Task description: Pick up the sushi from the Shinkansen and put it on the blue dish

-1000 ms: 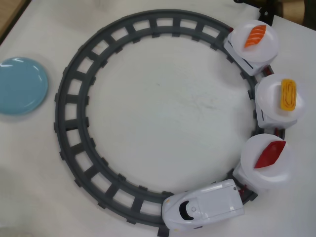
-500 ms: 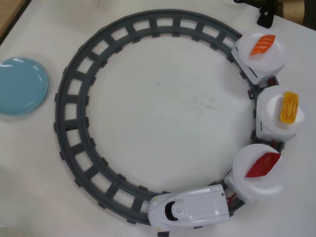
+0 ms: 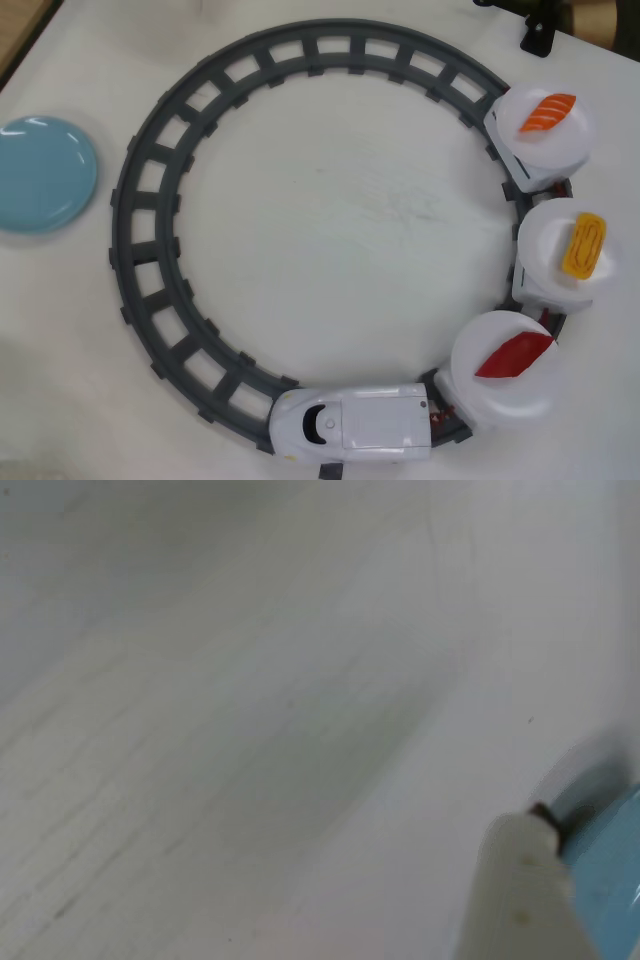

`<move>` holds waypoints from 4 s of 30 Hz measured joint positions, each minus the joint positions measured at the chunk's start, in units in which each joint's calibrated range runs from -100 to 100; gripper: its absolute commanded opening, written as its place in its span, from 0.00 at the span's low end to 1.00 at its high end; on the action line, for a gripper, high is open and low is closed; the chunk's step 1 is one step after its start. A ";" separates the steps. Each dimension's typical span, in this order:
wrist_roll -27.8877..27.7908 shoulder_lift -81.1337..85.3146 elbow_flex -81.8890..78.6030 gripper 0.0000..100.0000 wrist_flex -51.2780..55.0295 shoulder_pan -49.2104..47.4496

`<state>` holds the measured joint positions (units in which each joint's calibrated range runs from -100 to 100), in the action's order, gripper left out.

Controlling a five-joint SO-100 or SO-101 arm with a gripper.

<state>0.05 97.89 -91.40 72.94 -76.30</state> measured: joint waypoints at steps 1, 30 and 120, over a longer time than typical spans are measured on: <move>-0.05 0.00 0.00 0.15 -0.25 0.00; -13.40 -0.17 25.25 0.15 -2.69 52.96; -21.68 -90.59 94.14 0.22 22.77 90.81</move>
<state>-21.62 7.30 2.74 95.71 14.51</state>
